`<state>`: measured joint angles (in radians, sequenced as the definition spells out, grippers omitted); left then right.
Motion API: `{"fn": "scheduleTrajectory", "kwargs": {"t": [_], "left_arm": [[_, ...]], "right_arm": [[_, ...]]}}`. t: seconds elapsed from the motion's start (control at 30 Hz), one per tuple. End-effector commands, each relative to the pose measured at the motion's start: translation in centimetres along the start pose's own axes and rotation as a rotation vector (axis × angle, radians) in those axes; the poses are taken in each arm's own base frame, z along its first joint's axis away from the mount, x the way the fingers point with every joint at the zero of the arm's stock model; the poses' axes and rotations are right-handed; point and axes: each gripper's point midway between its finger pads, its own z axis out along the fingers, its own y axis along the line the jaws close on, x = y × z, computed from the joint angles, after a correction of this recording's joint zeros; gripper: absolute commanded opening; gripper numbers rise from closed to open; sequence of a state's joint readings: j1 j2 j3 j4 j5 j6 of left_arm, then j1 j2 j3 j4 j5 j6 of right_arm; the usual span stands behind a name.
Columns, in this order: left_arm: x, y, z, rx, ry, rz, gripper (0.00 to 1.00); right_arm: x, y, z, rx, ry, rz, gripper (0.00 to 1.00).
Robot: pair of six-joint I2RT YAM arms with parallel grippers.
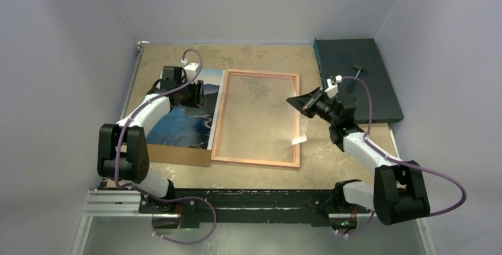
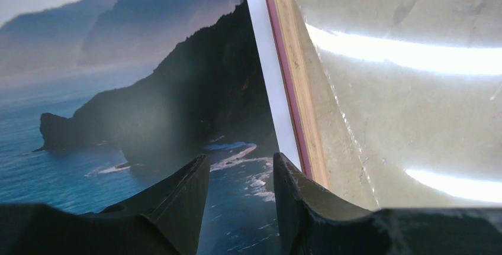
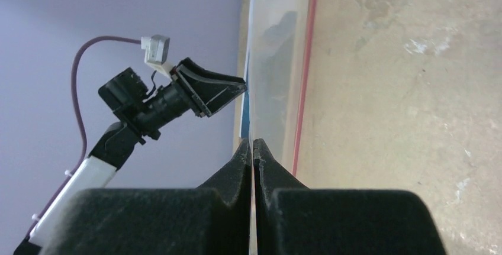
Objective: Put the photo into the frame
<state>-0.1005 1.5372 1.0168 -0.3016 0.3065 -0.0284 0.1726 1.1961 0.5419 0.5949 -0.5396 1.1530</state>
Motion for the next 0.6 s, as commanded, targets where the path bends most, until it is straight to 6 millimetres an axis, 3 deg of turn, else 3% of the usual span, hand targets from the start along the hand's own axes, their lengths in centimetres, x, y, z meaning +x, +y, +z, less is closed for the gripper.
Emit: {"fn": "scheduleTrajectory", "kwargs": {"t": [0.0, 0.2, 0.37, 0.57], "left_arm": [[0.9, 0.3, 1.0, 0.014, 0.005, 0.019, 0.41], [2.8, -0.3, 1.7, 0.065, 0.036, 0.052, 0.36], [3.7, -2.6, 2.0, 0.174, 0.044, 0.057, 0.3], [4.5, -4.9, 2.4, 0.257, 0.058, 0.077, 0.27]], "right_arm": [[-2.0, 2.2, 0.2, -0.095, -0.119, -0.023, 0.0], [-1.7, 0.2, 0.0, -0.05, -0.141, -0.001, 0.0], [-1.3, -1.2, -0.2, -0.025, -0.156, 0.045, 0.0], [-1.0, -1.1, -0.2, -0.039, -0.148, 0.063, 0.0]]}}
